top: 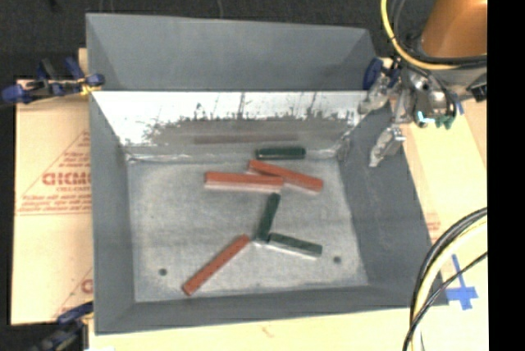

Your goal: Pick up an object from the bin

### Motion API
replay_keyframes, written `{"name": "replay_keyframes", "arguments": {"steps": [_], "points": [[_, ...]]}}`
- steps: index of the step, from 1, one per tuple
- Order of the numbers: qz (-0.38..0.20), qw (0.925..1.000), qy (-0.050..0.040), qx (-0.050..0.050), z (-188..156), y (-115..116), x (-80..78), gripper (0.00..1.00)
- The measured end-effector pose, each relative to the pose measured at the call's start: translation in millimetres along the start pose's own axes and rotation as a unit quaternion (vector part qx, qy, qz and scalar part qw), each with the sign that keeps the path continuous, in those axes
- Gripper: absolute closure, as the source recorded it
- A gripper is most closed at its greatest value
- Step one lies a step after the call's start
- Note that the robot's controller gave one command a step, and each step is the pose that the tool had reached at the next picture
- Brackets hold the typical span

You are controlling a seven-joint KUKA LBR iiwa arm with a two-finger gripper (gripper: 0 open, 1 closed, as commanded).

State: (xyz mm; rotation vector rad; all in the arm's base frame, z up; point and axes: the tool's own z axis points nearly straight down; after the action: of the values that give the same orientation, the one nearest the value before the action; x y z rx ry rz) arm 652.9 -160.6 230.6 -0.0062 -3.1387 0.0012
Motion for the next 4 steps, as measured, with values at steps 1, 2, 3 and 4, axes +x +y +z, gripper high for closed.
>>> {"name": "replay_keyframes", "arguments": {"steps": [1,2,3,4], "points": [[-0.001,1.0000,-0.0043,0.001,-6,1,-1.5,0.00],[-0.048,0.9989,-0.0056,0.001,46,18,7.4,0.00],[-0.055,0.9985,-0.0049,0.000,114,44,56.5,0.00],[-0.130,0.9914,-0.0122,0.006,147,68,5.4,1.00]]}}
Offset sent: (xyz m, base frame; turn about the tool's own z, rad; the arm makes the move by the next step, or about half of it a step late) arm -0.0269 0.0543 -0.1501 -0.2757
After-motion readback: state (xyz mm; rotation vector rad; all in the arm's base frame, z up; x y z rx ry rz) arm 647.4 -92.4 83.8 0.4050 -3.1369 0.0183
